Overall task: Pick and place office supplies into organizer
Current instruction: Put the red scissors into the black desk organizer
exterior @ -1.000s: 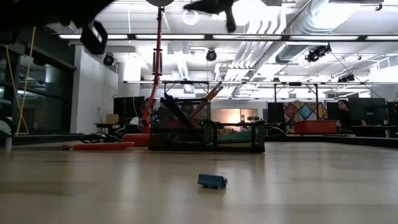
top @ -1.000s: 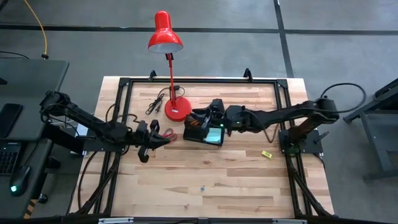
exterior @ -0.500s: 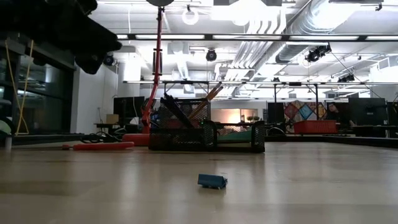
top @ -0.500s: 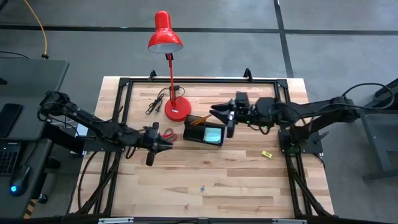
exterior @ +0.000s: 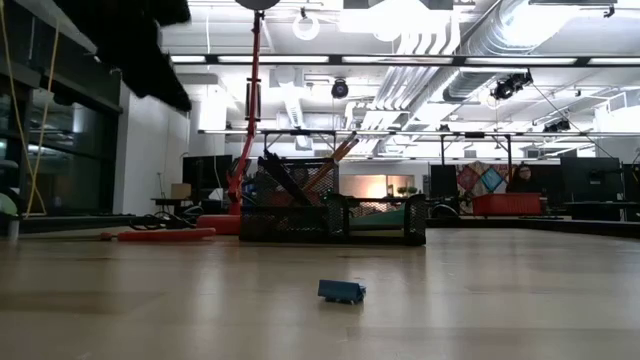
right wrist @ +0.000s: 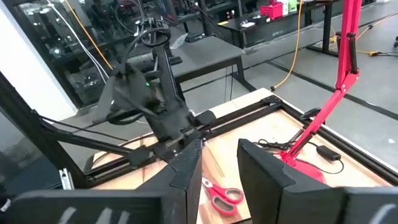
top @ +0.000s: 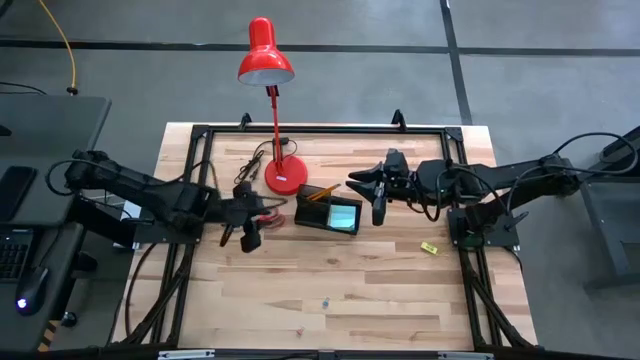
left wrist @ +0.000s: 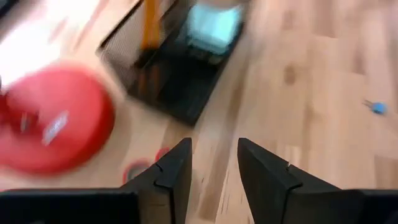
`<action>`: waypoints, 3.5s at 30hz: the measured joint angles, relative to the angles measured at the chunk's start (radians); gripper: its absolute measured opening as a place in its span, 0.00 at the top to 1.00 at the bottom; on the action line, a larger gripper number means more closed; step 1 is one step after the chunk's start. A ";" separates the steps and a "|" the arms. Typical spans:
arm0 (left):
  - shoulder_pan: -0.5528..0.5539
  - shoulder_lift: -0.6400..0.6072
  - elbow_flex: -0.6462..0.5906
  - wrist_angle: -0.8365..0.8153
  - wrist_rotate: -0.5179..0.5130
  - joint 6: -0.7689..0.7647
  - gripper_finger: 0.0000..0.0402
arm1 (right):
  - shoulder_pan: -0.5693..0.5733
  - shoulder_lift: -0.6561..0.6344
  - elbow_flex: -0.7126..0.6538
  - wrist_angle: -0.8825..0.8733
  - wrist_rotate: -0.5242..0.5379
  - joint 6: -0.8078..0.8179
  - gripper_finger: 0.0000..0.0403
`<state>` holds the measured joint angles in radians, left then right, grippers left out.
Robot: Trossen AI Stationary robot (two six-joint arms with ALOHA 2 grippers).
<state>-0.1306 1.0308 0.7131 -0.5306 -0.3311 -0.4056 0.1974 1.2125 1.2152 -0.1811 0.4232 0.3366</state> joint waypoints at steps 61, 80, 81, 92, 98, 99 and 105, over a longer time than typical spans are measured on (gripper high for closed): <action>0.209 0.493 0.011 0.061 0.257 0.059 0.57 | 0.000 -0.011 -0.001 -0.144 -0.084 0.004 0.77; 0.163 0.493 0.034 0.049 0.190 0.065 0.67 | 0.000 -0.011 -0.001 -0.151 -0.057 0.004 0.77; 0.163 0.493 0.034 0.049 0.187 0.065 0.67 | 0.000 -0.011 -0.001 -0.151 -0.057 0.004 0.77; 0.163 0.515 -0.001 0.069 0.152 0.068 0.67 | 0.000 -0.011 -0.001 -0.152 -0.058 0.022 0.77; 0.164 0.520 -0.030 0.096 0.196 0.032 0.67 | 0.000 -0.011 -0.001 -0.153 -0.046 0.022 0.77; 0.164 0.520 -0.032 0.101 0.195 0.031 0.67 | 0.000 -0.011 -0.001 -0.152 -0.045 0.022 0.77; 0.164 0.522 -0.033 0.106 0.224 0.039 0.81 | 0.000 -0.011 -0.001 -0.152 -0.028 0.022 0.77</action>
<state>0.0338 1.5524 0.6804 -0.4249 -0.1072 -0.3670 0.1970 1.2018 1.2144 -0.3336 0.3953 0.3584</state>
